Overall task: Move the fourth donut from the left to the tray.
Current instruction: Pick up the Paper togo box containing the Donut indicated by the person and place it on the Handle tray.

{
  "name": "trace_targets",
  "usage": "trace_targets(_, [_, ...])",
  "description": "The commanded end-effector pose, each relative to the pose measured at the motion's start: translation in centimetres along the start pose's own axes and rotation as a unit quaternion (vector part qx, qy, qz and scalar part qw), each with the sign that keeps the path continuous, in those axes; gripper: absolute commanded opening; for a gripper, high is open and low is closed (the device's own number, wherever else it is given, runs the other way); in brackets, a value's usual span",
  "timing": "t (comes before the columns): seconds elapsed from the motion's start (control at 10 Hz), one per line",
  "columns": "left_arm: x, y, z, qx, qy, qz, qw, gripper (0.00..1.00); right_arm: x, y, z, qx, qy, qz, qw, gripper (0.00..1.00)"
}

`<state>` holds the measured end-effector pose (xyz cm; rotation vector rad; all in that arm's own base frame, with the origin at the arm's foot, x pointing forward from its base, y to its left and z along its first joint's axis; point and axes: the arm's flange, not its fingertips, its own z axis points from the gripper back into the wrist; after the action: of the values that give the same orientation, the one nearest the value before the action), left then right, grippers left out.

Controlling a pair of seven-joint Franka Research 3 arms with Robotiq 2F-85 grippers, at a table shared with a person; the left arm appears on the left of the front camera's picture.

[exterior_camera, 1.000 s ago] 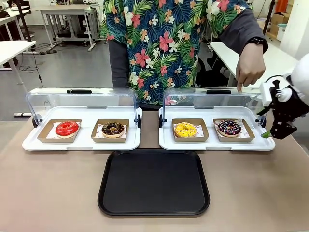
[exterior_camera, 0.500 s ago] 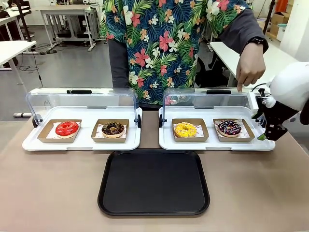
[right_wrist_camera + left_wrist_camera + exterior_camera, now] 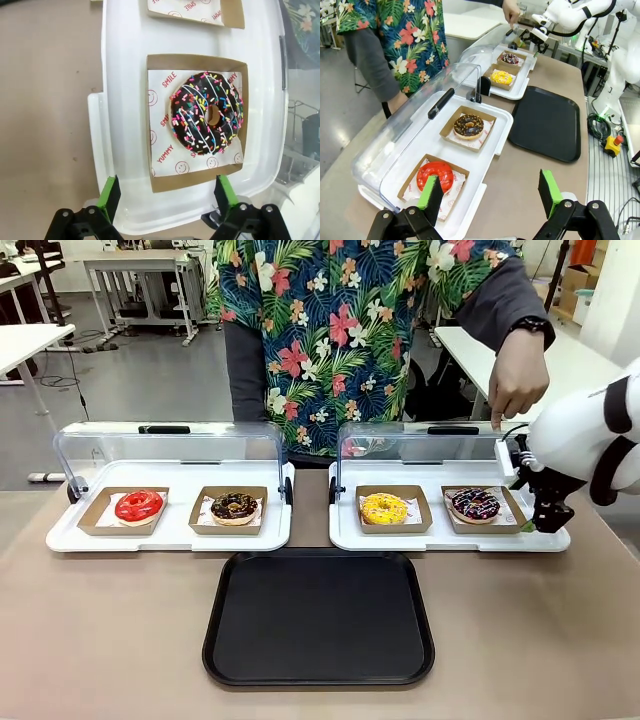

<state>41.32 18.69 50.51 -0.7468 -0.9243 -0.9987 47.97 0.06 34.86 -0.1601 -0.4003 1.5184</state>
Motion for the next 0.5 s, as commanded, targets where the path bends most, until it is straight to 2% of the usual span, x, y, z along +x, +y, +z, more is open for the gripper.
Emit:
trace_targets(0.0, [0.1,-0.2,0.1,-0.005,0.000,-0.005,1.000,1.00,0.1,-0.7,-1.3,-0.006,0.010,0.008,1.000,1.00])
trace_targets(0.4, [0.1,-0.2,0.1,-0.005,0.000,-0.005,1.000,1.00,-0.2,-1.3,-3.3,0.006,0.023,0.003,1.000,1.00])
